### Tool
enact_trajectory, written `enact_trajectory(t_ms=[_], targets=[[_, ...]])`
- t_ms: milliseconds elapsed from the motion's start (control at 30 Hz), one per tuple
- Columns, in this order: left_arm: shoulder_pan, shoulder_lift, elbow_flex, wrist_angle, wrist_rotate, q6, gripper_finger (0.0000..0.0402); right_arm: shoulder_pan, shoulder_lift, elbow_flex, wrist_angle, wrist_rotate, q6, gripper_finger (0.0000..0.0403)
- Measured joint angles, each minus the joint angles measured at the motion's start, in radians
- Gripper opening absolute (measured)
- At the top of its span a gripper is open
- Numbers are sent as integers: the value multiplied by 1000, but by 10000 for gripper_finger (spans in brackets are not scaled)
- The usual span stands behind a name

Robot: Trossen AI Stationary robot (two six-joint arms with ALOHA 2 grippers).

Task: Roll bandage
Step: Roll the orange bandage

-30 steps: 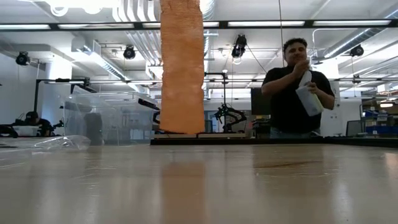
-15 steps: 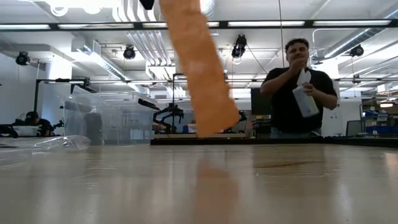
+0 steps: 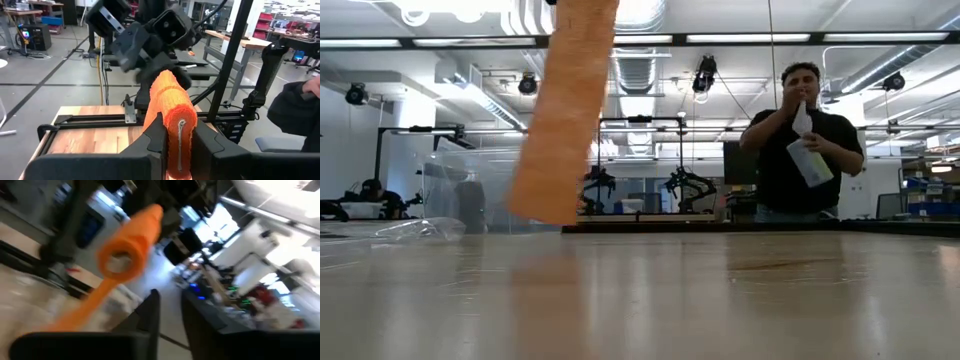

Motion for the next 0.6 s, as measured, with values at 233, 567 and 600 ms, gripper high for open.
enact_trajectory(t_ms=[233, 567, 600], targets=[[0, -1, 0, 5, -1, -1, 36, 5, 23, 0, -10, -145, 91, 191], [0, -16, 0, 13, 1, 12, 37, 6, 111, 0, 145, -150, 190, 224], [0, -16, 0, 13, 1, 12, 36, 6, 121, 0, 173, -151, 197, 221]])
